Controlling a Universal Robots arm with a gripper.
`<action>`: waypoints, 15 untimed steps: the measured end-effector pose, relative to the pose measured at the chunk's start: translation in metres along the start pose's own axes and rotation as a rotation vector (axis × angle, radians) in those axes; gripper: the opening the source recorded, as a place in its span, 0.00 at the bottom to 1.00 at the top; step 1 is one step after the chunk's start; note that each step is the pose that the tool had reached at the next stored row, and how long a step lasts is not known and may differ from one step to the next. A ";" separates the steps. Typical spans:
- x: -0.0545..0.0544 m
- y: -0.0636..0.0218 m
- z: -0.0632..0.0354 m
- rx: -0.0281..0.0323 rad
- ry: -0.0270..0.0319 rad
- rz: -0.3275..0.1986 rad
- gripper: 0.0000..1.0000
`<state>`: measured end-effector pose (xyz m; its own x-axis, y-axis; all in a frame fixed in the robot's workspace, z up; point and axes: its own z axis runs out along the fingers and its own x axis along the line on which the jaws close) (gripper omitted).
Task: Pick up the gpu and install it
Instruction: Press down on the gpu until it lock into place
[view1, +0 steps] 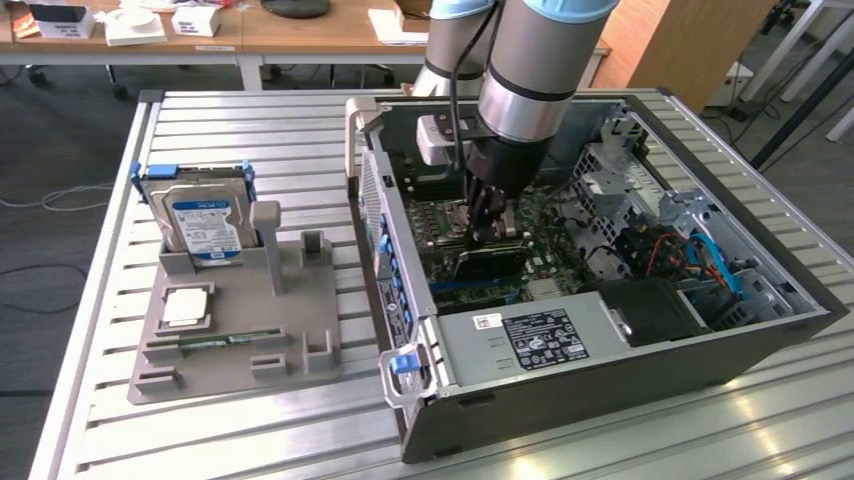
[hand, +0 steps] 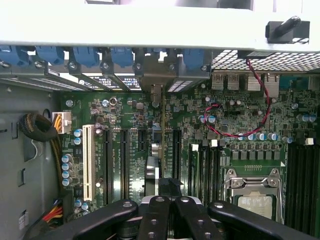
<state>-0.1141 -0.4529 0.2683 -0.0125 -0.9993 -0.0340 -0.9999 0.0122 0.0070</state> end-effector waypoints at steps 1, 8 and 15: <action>0.000 0.0000 0.0000 -0.0001 0.0001 0.000 0.11; 0.000 0.0000 0.0005 -0.0001 0.0002 0.000 0.11; 0.000 0.0000 0.0011 0.0000 0.0000 0.000 0.11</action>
<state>-0.1141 -0.4528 0.2673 -0.0125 -0.9993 -0.0340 -0.9999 0.0122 0.0071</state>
